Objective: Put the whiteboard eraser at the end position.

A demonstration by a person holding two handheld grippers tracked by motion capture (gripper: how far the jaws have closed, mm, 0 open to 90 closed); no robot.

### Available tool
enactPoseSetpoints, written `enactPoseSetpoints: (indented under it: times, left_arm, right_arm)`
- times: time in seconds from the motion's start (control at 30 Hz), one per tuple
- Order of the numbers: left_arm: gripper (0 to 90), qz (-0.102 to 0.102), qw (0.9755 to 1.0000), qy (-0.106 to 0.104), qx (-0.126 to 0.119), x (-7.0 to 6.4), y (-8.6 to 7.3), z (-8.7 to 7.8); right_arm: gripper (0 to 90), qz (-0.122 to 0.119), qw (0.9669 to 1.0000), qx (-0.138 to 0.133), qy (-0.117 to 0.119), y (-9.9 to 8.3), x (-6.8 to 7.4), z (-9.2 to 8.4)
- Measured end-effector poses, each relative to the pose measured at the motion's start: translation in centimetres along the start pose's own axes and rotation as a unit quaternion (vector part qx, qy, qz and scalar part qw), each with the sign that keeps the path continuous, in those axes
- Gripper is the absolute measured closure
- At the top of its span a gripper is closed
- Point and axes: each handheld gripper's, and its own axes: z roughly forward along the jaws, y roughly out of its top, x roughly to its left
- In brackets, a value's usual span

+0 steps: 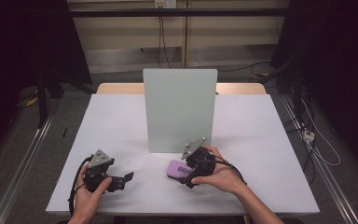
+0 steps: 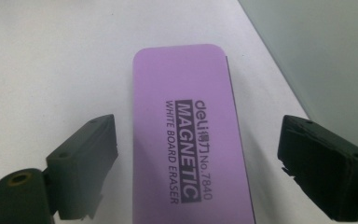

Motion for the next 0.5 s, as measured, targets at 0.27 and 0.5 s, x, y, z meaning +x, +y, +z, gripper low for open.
enactPoseSetpoints:
  times: [0.27, 0.5]
  left_arm:
    - [5.6, 0.007, 1.0, 0.001, 0.003, 0.0, 0.1, 0.0]
    - [5.5, 0.001, 1.0, 0.0, -0.002, 0.0, 0.1, 0.1]
  right_arm:
    - [9.2, 0.016, 0.9991, -0.037, -0.009, -0.4, -0.2, -1.1]
    - [10.8, 0.072, 0.9937, -0.065, -0.055, -1.1, -1.2, -2.1]
